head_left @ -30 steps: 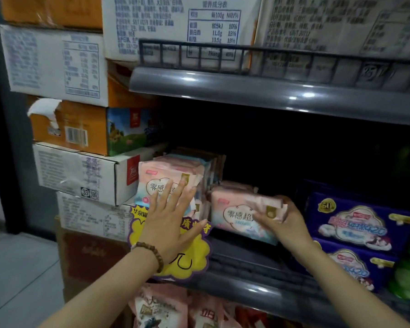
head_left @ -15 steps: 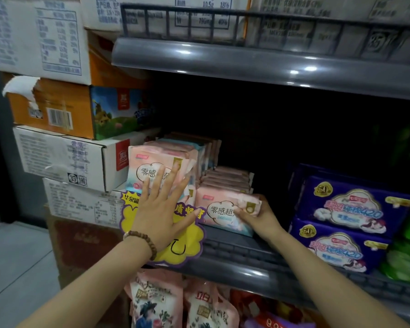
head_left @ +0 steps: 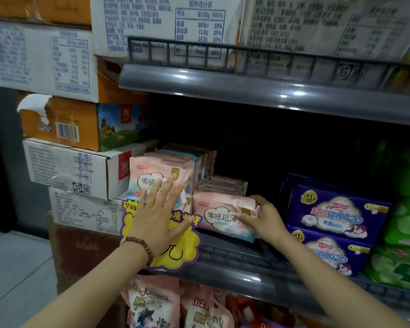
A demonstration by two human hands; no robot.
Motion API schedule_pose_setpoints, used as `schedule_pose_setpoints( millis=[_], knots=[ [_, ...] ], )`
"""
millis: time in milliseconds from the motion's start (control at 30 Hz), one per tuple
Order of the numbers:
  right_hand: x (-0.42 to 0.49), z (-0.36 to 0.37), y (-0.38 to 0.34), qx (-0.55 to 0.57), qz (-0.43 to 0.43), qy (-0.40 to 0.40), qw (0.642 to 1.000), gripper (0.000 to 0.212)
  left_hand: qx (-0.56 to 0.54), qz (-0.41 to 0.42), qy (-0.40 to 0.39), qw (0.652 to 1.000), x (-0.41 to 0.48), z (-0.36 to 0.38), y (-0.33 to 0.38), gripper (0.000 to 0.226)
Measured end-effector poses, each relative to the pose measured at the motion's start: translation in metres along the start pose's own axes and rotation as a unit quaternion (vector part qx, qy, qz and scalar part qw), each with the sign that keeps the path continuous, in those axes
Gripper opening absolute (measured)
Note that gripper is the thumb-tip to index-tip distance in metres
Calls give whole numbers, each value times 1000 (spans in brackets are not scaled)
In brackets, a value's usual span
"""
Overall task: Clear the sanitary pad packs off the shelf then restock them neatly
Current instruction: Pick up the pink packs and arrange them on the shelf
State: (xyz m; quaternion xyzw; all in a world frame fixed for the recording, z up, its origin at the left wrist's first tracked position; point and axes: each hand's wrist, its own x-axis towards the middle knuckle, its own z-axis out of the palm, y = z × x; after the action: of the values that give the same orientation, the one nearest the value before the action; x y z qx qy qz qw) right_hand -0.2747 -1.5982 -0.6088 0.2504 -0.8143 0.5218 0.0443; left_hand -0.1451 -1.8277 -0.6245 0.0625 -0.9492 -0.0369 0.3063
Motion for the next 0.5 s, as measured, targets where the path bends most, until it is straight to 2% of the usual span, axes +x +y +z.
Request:
schedule_pose_setpoints(
  millis=[133,200,367,500],
  knots=[
    [17,-21,-30,-4,-54,36,998,35,3,5,43,999,14,2,-3,74],
    [40,-26,-41,30,-54,65,996,34,2,4,68,998,26,-1,-4,71],
    [100,-16,-41,-27,-11,118,993,46,31,-8,88,996,45,2,-7,67],
    [128,0,-18,7,67,99,993,46,40,-10,104,994,49,13,-9,68]
  ],
)
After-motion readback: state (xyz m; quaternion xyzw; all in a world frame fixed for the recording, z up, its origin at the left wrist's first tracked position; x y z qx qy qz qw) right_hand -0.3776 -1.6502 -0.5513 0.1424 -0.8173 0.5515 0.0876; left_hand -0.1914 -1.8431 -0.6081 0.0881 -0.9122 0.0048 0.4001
